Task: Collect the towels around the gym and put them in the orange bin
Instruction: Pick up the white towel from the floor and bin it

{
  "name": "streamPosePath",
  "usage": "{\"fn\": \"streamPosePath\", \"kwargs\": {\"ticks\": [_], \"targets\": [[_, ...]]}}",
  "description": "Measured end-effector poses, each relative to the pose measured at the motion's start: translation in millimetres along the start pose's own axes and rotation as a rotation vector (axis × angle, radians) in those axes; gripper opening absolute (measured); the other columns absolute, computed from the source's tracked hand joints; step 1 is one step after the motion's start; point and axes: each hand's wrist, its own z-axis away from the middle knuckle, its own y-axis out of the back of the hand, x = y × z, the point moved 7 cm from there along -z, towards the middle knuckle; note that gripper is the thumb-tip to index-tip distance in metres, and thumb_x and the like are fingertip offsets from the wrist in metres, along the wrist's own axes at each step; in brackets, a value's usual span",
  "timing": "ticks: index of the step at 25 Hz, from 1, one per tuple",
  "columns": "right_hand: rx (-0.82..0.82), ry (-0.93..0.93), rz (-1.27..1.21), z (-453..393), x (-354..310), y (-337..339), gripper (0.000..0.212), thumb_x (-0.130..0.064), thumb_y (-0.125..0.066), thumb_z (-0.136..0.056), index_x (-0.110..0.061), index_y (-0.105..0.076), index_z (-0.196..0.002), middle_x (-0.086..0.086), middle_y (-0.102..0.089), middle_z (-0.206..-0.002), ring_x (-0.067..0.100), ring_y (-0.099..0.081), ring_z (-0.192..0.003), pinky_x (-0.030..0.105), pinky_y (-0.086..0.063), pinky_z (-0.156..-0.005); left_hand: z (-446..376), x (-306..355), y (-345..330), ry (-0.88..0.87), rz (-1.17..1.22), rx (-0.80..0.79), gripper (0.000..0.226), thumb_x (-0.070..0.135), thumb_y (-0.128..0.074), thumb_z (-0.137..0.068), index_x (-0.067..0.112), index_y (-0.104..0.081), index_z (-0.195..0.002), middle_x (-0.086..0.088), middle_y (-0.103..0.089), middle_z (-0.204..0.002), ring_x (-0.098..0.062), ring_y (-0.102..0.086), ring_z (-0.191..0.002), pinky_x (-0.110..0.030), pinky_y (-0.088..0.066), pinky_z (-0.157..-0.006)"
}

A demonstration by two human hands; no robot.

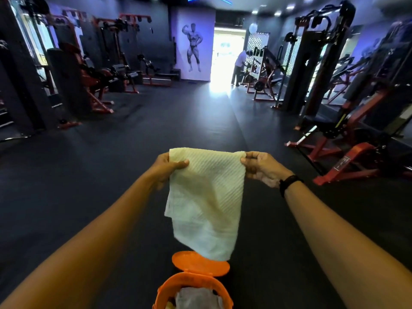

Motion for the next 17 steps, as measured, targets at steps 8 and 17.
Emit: {"fn": "streamPosePath", "kwargs": {"ticks": [8, 17], "targets": [[0.047, 0.109, 0.014, 3, -20, -7, 0.040, 0.008, -0.069, -0.075, -0.004, -0.058, -0.113, 0.010, -0.068, -0.087, 0.019, -0.069, -0.080, 0.026, -0.058, -0.067, 6, 28, 22, -0.100, -0.129, 0.210, 0.071, 0.016, -0.087, -0.065, 0.006, -0.048, -0.123, -0.010, -0.055, -0.113, -0.025, -0.057, -0.105, -0.027, -0.050, -0.071], [0.323, 0.365, 0.448, -3, -36, -6, 0.006, -0.001, -0.070, -0.083, -0.001, -0.064, -0.084, 0.003, -0.059, -0.070, 0.012, -0.053, -0.065, 0.022, -0.047, -0.062, 7, 61, 20, -0.406, -0.671, 0.249, 0.024, 0.043, -0.082, -0.067, 0.023, -0.071, -0.077, -0.004, -0.067, -0.089, -0.019, -0.060, -0.088, -0.027, -0.050, -0.066]]}}
